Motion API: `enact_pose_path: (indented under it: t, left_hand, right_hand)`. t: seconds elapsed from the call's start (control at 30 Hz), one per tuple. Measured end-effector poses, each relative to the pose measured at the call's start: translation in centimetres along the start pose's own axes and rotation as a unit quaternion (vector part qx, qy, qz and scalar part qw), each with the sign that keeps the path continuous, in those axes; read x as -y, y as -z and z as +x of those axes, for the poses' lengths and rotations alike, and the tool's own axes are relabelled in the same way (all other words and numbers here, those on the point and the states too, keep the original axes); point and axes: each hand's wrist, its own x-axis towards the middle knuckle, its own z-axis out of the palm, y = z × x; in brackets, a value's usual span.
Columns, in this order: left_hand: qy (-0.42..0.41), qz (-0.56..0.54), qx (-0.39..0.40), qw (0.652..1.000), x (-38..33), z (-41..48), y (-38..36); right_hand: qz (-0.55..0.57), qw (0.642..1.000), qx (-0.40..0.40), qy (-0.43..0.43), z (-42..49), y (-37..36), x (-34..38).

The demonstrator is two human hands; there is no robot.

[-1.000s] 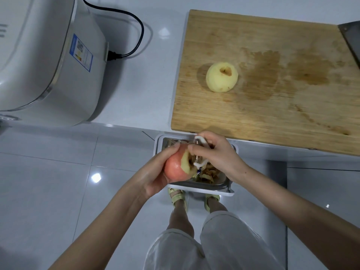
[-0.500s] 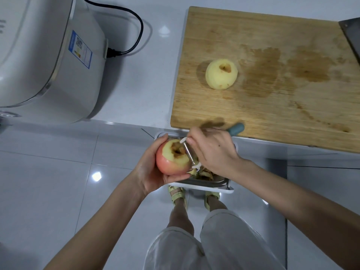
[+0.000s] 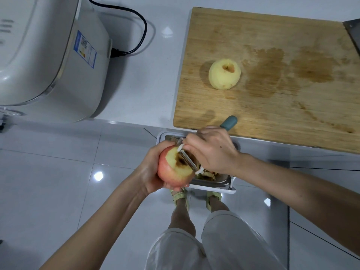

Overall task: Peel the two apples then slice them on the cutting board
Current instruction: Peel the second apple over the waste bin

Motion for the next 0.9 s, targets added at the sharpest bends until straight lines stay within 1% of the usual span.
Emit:
enact_pose_path:
  t: [0.13, 0.23, 0.3, 0.4, 0.43, 0.47, 0.5, 0.53, 0.57, 0.6, 0.63, 0.67, 0.7, 0.73, 0.77, 0.9]
  left_hand:
    - [0.03, -0.009, 0.004, 0.999, -0.3, -0.5, 0.5]
    - [0.042, -0.028, 0.025, 0.998, -0.7, -1.0, 1.0]
    - [0.028, -0.025, 0.017, 0.999, -1.2, -1.0, 1.2]
    - [0.013, -0.018, 0.007, 1.0, -1.5, -0.7, 1.0]
    - [0.011, -0.018, 0.005, 1.0, -1.4, -0.6, 0.9]
    - [0.007, -0.019, 0.002, 1.0, -1.4, -0.5, 0.8]
    - [-0.002, -0.018, -0.003, 1.0, -1.4, -0.4, 0.8]
    - [-0.013, -0.014, -0.008, 1.0, -1.4, -0.3, 0.9]
    - [-0.024, -0.006, -0.014, 1.0, -1.3, -0.1, 0.9]
    - [-0.033, 0.01, -0.019, 0.999, -1.3, 0.1, 0.8]
    - [-0.038, 0.031, -0.024, 0.998, -1.3, 0.2, 0.8]
    - [-0.039, 0.051, -0.027, 0.998, -1.2, 0.3, 0.7]
    - [-0.038, 0.064, -0.03, 0.997, -1.0, 0.5, 0.6]
    - [-0.035, 0.069, -0.031, 0.997, -0.9, 0.6, 0.6]
    - [-0.033, 0.066, -0.03, 0.997, -0.8, 0.7, 0.5]
    - [-0.053, 0.024, -0.036, 0.998, -0.1, 1.1, 0.3]
  right_hand:
    - [0.012, 1.0, 0.019, -0.017, -0.7, -0.6, -0.7]
    - [-0.019, 0.996, 0.071, -0.046, -1.9, -0.6, -1.9]
    - [-0.005, 0.99, 0.102, -0.096, -2.5, -0.9, -2.2]
    - [-0.011, 0.98, 0.11, -0.163, -2.6, -1.3, -1.7]
    - [-0.019, 0.971, 0.119, -0.208, -2.4, -1.3, -1.5]
    - [-0.01, 0.953, 0.145, -0.265, -2.4, -1.3, -1.4]
    - [0.044, 0.922, 0.184, -0.338, -2.2, -1.2, -1.3]
    - [0.13, 0.87, 0.21, -0.426, -2.0, -1.1, -1.0]
    - [0.237, 0.795, 0.215, -0.515, -1.9, -1.0, -0.7]
    - [0.341, 0.698, 0.21, -0.594, -1.7, -1.0, -0.5]
    - [0.421, 0.597, 0.201, -0.652, -1.7, -1.1, -0.5]
    - [0.477, 0.514, 0.2, -0.685, -1.9, -1.2, -0.6]
    - [0.511, 0.46, 0.203, -0.697, -2.1, -1.3, -0.5]
    - [0.532, 0.429, 0.204, -0.701, -2.3, -1.3, -0.4]
    - [0.548, 0.413, 0.202, -0.699, -2.3, -1.3, -0.3]
    - [0.589, 0.373, 0.137, -0.704, -2.5, -0.6, 0.2]
